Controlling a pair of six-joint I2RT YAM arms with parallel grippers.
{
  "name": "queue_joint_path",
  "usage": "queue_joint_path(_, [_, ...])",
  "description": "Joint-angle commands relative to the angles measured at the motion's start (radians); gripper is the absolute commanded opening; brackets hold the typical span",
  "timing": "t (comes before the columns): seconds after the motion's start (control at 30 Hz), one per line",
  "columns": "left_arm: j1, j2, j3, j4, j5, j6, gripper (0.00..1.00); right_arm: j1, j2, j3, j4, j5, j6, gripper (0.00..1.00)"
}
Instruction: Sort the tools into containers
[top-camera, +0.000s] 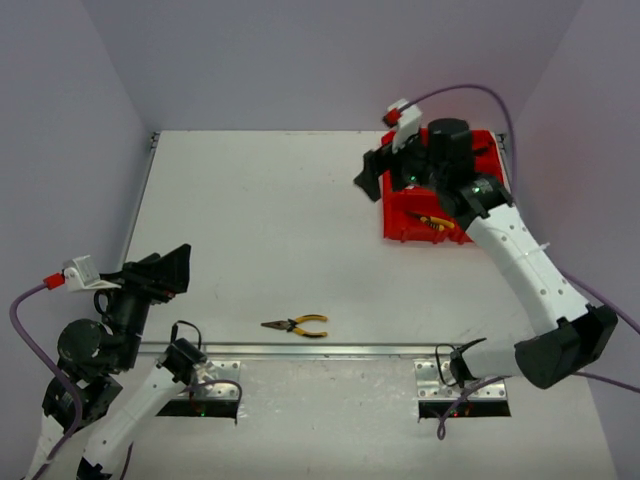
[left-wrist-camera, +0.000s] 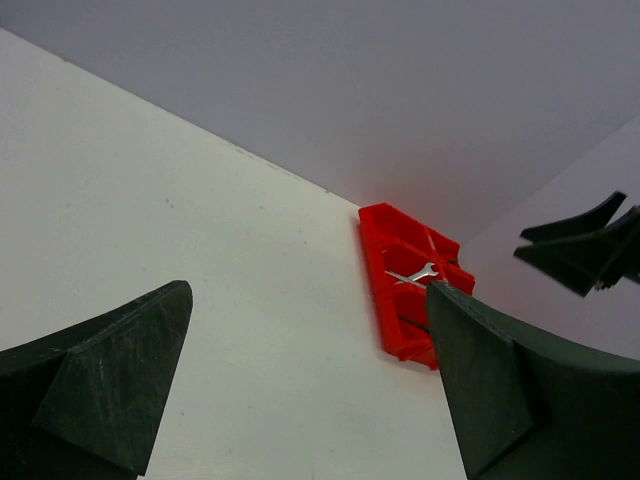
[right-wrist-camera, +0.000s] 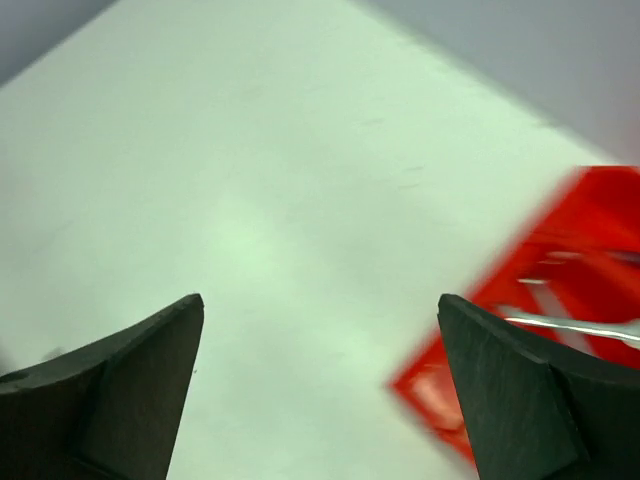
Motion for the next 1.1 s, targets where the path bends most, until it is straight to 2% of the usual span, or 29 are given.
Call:
queue_joint_path(0.0, [-0.013, 0.021, -0.005, 0.019, -0.022, 0.005, 1.0, 0.424, 0.1, -0.107, -0.087, 0.28, 0.17, 0.99])
queue_joint_path(0.07, [-0.013, 0.03, -0.005, 0.019, -0.027, 0.003, 1.0, 0.503, 0.146, -0.113, -0.122, 0.395, 0.201, 0.99])
queue_joint_path(0.1, [-0.013, 0.033, -0.006, 0.018, -0.027, 0.002, 1.0, 0.516, 0.158, -0.132, -0.106, 0.372, 0.213, 0.99])
queue_joint_path(0.17, [-0.012, 0.047, -0.005, 0.016, -0.031, -0.001, 1.0, 0.518, 0.154, -0.259, 0.036, 0.169, 0.214, 0.99])
queue_joint_path(0.23, [-0.013, 0.06, -0.004, 0.016, -0.035, -0.003, 1.0, 0.524, 0.167, -0.337, 0.103, 0.094, 0.198, 0.99])
queue_joint_path(0.37, [-0.011, 0.099, -0.002, 0.007, -0.05, -0.011, 1.0, 0.601, 0.286, -0.289, -0.025, 0.234, 0.079, 0.98])
queue_joint_path(0.43, [-0.011, 0.13, 0.002, 0.006, -0.048, -0.014, 1.0, 0.636, 0.341, -0.283, -0.049, 0.273, 0.018, 0.94])
queue_joint_path(0.53, [-0.007, 0.18, 0.004, 0.006, -0.048, -0.015, 1.0, 0.657, 0.383, -0.276, -0.028, 0.281, -0.009, 0.85])
queue_joint_path(0.63, [0.005, 0.213, 0.007, 0.006, -0.043, -0.013, 1.0, 0.667, 0.417, -0.27, 0.003, 0.273, -0.018, 0.7])
queue_joint_path(0.87, [0.033, 0.227, 0.003, 0.022, -0.014, 0.003, 1.0, 0.675, 0.482, -0.27, 0.052, 0.282, -0.071, 0.54])
queue_joint_path(0.97, [0.04, 0.223, -0.001, 0.028, -0.002, 0.01, 1.0, 0.683, 0.513, -0.292, 0.095, 0.302, -0.099, 0.39])
queue_joint_path(1.07, [0.041, 0.224, -0.001, 0.031, 0.003, 0.013, 1.0, 0.688, 0.5, -0.321, 0.11, 0.329, -0.115, 0.17])
